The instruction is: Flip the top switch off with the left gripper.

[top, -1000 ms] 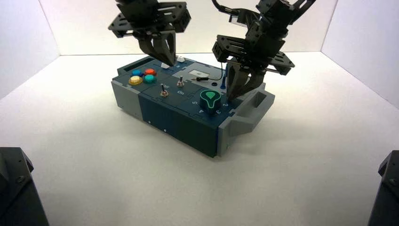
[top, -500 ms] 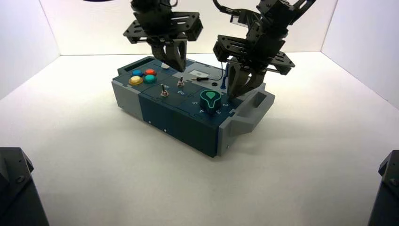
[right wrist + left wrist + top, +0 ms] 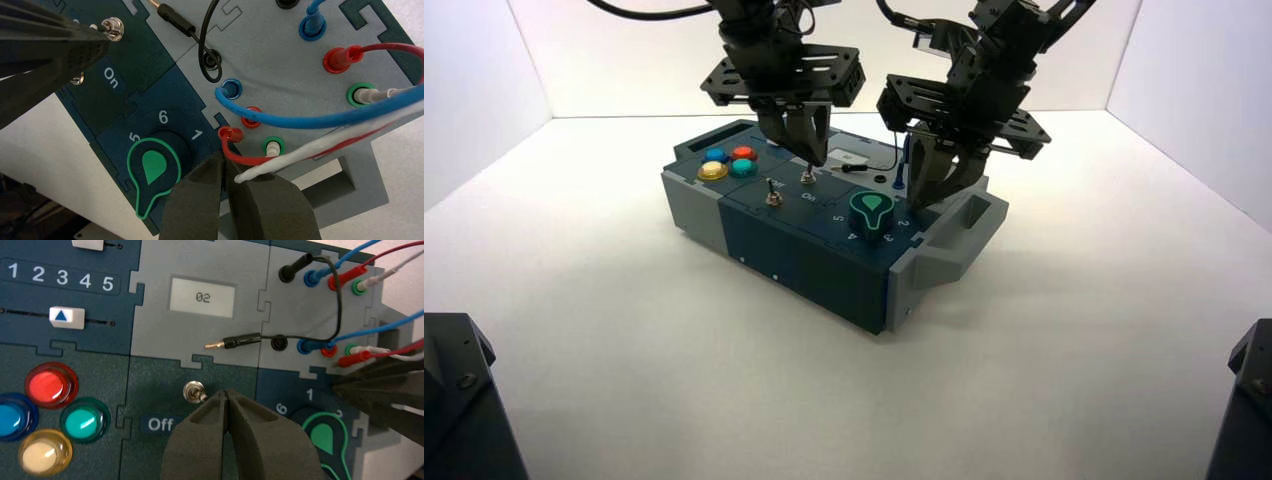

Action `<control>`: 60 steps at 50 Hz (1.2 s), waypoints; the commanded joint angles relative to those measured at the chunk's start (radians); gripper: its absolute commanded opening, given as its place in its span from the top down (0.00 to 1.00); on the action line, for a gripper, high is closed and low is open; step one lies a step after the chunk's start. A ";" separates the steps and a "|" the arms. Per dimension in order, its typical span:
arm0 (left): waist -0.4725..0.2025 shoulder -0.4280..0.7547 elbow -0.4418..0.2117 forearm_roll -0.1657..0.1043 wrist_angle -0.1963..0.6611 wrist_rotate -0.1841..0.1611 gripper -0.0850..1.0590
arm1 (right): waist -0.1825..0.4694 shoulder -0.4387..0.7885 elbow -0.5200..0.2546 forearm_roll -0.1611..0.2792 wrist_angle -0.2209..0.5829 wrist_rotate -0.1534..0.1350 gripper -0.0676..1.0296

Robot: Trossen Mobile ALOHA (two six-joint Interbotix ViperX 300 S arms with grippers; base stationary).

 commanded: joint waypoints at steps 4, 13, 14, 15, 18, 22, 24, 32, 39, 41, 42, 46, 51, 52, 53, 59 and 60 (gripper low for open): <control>-0.005 0.017 -0.043 0.005 -0.017 0.006 0.95 | -0.026 0.041 0.009 -0.009 -0.003 -0.002 0.96; -0.005 0.044 -0.061 0.014 -0.020 0.009 0.95 | -0.026 0.041 0.009 -0.009 -0.003 -0.005 0.96; -0.005 0.046 -0.063 0.015 -0.018 0.009 0.95 | -0.026 0.041 0.009 -0.009 -0.003 -0.005 0.96; -0.005 0.048 -0.064 0.015 -0.020 0.009 0.95 | -0.026 0.043 0.008 -0.009 -0.003 -0.002 0.96; -0.003 0.048 -0.067 0.015 -0.018 0.009 0.95 | -0.026 0.043 0.008 -0.009 -0.003 -0.005 0.96; 0.000 0.046 -0.067 0.017 -0.020 0.009 0.95 | -0.026 0.044 0.008 -0.008 -0.003 -0.005 0.96; 0.002 0.044 -0.067 0.018 -0.018 0.009 0.95 | -0.026 0.044 0.008 -0.009 -0.003 -0.005 0.96; 0.025 0.041 -0.066 0.025 -0.015 0.009 0.95 | -0.026 0.048 0.002 -0.009 -0.003 -0.005 0.96; 0.038 0.032 -0.058 0.029 -0.003 0.011 0.95 | -0.026 0.057 -0.003 -0.009 -0.003 -0.005 0.96; 0.040 0.029 -0.057 0.029 -0.002 0.012 0.95 | -0.026 0.061 -0.005 -0.009 -0.003 -0.006 0.96; 0.043 0.026 -0.051 0.029 0.000 0.014 0.95 | -0.026 0.064 -0.005 -0.009 -0.003 -0.006 0.96; 0.054 0.020 -0.043 0.031 0.000 0.018 0.95 | -0.026 0.074 -0.006 -0.009 -0.002 -0.006 0.96; 0.094 0.012 -0.026 0.034 -0.002 0.021 0.95 | -0.026 0.078 -0.008 -0.009 -0.003 -0.006 0.96; 0.103 0.011 -0.025 0.034 -0.002 0.020 0.95 | -0.026 0.078 -0.008 -0.009 -0.003 -0.006 0.96; 0.120 0.009 -0.018 0.034 -0.002 0.020 0.95 | -0.026 0.078 -0.008 -0.009 -0.003 -0.006 0.96; 0.202 -0.014 0.005 0.034 -0.008 0.023 0.95 | -0.026 0.078 -0.008 -0.009 -0.003 -0.011 0.96; 0.207 -0.018 0.006 0.034 -0.006 0.025 0.95 | -0.026 0.078 -0.009 -0.009 -0.002 -0.012 0.96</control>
